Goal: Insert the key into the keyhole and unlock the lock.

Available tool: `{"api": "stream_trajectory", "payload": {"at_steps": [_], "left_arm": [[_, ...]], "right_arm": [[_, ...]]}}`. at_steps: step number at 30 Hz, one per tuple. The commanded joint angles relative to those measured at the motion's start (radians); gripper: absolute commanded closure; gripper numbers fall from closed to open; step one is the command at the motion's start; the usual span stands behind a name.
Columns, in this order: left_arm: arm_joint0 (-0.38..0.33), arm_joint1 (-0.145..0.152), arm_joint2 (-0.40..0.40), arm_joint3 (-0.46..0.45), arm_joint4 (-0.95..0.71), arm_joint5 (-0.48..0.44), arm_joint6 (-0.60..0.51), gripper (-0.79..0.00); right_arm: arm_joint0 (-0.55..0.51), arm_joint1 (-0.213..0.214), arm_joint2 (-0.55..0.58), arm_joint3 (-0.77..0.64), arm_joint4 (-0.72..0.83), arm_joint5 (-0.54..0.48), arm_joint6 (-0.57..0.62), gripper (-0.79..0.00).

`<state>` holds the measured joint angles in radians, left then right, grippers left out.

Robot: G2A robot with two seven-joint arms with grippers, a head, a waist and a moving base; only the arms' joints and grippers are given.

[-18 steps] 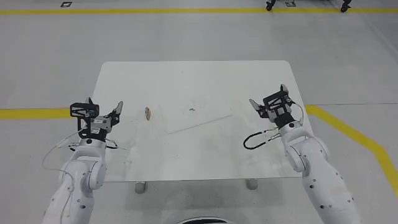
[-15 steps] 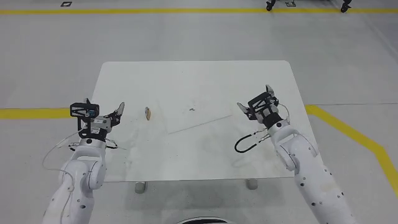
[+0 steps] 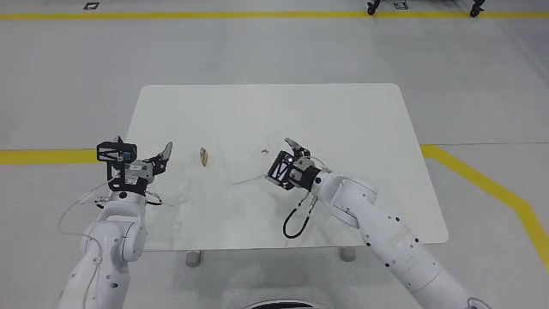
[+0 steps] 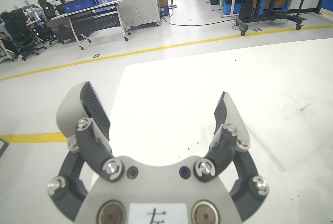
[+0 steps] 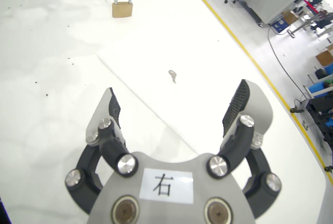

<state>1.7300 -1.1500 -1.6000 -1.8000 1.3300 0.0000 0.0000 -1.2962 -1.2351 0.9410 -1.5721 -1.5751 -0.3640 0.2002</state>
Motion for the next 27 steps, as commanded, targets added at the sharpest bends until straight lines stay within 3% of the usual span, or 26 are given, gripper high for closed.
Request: {"api": "stream_trajectory", "payload": {"at_steps": [1,5,7,12,13,14,23,27], "left_arm": [[0.000,0.000,0.000,0.000,0.000,0.000,0.000,-0.785],[0.000,0.000,0.000,0.000,0.000,0.000,0.000,-0.785],[0.000,0.000,0.000,0.000,0.000,0.000,0.000,-0.785],[0.000,0.000,0.000,0.000,0.000,0.000,0.000,-0.785],[0.000,0.000,0.000,0.000,0.000,0.000,0.000,-0.785],[0.000,0.000,0.000,0.000,0.000,0.000,0.000,-0.785],[0.000,0.000,0.000,0.000,0.000,0.000,0.000,-0.785],[0.000,0.000,0.000,0.000,0.000,0.000,0.000,-0.785]], "right_arm": [[0.034,-0.007,-0.019,0.031,0.012,-0.028,0.006,-0.785],[0.111,-0.025,-0.058,0.101,0.033,-0.054,0.035,-0.699],[0.158,-0.038,-0.085,0.149,0.032,-0.048,0.091,-0.610],[0.264,-0.076,-0.157,0.271,0.053,-0.038,0.155,-0.576],[0.286,-0.084,-0.167,0.302,0.047,-0.014,0.184,-0.413],[0.303,-0.094,-0.187,0.318,0.037,0.002,0.199,-0.369],[0.410,-0.153,-0.264,0.467,0.081,-0.009,0.184,-0.416],[0.437,-0.173,-0.287,0.518,0.084,-0.009,0.185,-0.489]]}}
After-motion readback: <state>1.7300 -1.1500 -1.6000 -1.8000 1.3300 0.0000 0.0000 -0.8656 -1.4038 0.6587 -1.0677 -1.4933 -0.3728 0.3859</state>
